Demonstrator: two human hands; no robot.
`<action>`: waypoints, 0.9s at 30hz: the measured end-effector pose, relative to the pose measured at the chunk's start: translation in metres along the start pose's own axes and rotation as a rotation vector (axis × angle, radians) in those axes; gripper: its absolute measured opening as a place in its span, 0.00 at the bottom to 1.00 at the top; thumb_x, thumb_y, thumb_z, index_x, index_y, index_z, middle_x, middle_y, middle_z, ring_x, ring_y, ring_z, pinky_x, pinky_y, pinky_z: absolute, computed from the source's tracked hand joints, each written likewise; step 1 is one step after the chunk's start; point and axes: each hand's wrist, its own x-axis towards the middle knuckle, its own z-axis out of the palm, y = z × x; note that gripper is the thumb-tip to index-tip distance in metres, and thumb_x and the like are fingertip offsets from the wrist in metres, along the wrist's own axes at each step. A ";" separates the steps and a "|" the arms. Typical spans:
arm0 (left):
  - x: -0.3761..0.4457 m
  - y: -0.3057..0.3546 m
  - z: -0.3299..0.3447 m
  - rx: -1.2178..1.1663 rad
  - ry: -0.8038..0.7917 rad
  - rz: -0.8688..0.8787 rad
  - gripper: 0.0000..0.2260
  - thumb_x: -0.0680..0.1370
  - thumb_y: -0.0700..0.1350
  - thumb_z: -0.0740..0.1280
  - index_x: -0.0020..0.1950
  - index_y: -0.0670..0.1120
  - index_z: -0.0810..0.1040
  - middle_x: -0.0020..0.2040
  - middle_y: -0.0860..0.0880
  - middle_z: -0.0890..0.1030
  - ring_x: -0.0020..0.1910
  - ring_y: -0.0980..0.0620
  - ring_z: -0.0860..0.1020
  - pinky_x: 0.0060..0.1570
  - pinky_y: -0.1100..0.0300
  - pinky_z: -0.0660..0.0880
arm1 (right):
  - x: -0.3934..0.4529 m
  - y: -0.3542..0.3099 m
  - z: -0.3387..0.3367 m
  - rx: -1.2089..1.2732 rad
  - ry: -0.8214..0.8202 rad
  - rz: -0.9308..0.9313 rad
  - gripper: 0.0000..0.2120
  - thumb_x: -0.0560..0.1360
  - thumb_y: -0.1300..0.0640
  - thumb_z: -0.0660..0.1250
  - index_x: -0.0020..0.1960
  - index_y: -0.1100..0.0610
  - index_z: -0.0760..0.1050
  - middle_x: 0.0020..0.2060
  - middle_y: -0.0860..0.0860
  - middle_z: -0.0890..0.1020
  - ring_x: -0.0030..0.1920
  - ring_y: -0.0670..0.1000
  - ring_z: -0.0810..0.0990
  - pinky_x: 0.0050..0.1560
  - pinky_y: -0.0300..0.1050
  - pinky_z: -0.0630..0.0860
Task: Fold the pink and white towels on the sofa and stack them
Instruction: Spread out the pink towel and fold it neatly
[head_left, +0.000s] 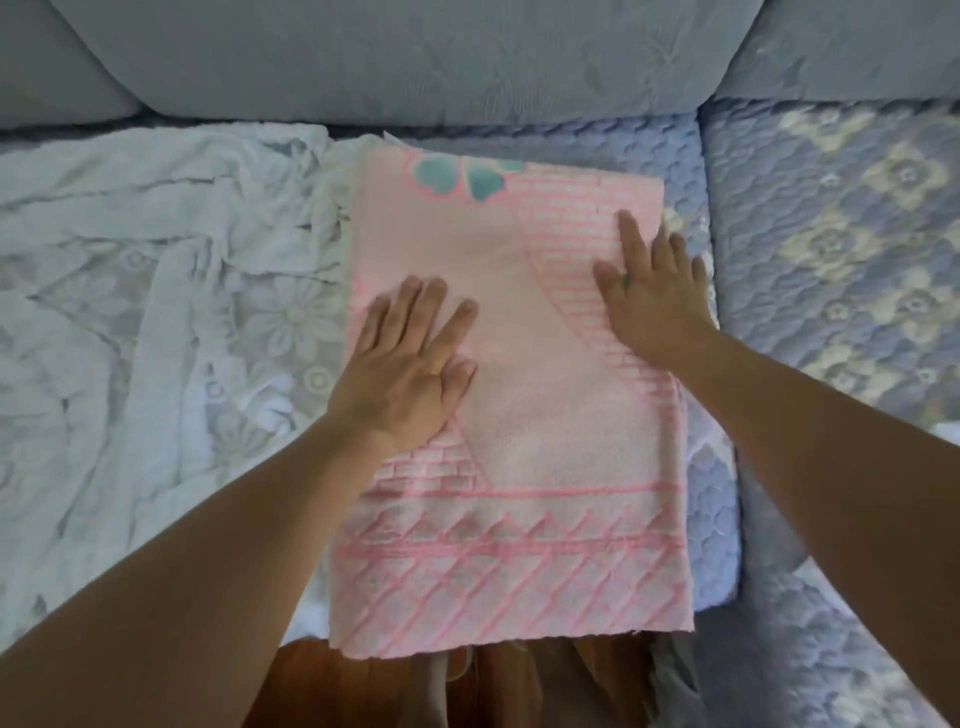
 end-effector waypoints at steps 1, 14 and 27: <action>0.001 0.002 -0.005 -0.020 -0.045 -0.010 0.30 0.81 0.61 0.40 0.82 0.53 0.49 0.82 0.43 0.47 0.81 0.41 0.43 0.78 0.42 0.43 | -0.011 -0.009 -0.006 -0.055 0.090 -0.020 0.29 0.83 0.41 0.47 0.81 0.50 0.48 0.80 0.60 0.50 0.80 0.62 0.47 0.78 0.63 0.47; -0.070 -0.086 -0.033 0.335 -0.248 0.586 0.41 0.77 0.47 0.64 0.82 0.44 0.43 0.82 0.41 0.43 0.81 0.41 0.42 0.79 0.43 0.50 | -0.116 0.050 -0.001 -0.331 -0.115 -0.817 0.47 0.69 0.66 0.74 0.81 0.61 0.52 0.79 0.60 0.57 0.78 0.59 0.58 0.76 0.51 0.57; -0.051 -0.064 -0.064 -0.232 -0.269 0.360 0.27 0.71 0.65 0.61 0.67 0.57 0.78 0.68 0.48 0.79 0.69 0.42 0.74 0.70 0.54 0.68 | -0.108 0.068 -0.013 -0.274 -0.431 -0.861 0.52 0.73 0.41 0.71 0.81 0.44 0.36 0.80 0.50 0.36 0.80 0.49 0.36 0.79 0.48 0.46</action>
